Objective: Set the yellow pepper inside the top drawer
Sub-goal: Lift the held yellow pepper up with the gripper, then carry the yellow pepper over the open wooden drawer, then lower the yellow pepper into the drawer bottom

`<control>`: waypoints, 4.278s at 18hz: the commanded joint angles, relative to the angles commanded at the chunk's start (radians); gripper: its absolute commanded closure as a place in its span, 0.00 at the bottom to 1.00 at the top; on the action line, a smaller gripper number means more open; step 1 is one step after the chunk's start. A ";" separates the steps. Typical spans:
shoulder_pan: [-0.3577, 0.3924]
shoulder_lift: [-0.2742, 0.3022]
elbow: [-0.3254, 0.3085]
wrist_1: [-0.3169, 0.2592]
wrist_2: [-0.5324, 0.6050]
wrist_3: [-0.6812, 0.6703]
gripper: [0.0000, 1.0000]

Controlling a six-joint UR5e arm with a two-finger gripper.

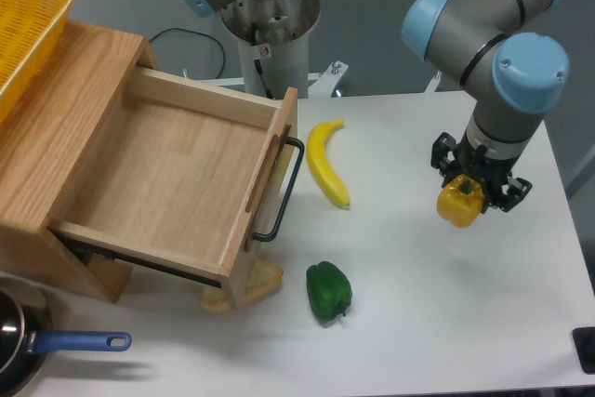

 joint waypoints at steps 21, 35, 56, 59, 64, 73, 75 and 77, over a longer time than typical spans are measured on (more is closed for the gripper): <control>-0.014 0.208 -0.026 -0.140 -0.201 -0.167 0.82; -0.178 0.423 -0.096 -0.112 -0.460 -0.505 0.82; -0.494 0.419 -0.294 0.097 -0.357 -0.650 0.82; -0.514 0.402 -0.311 0.120 -0.339 -0.650 0.82; -0.537 0.350 -0.328 0.187 -0.298 -0.687 0.82; -0.545 0.310 -0.331 0.212 -0.258 -0.689 0.77; -0.546 0.311 -0.334 0.209 -0.252 -0.687 0.75; -0.549 0.313 -0.344 0.209 -0.226 -0.687 0.69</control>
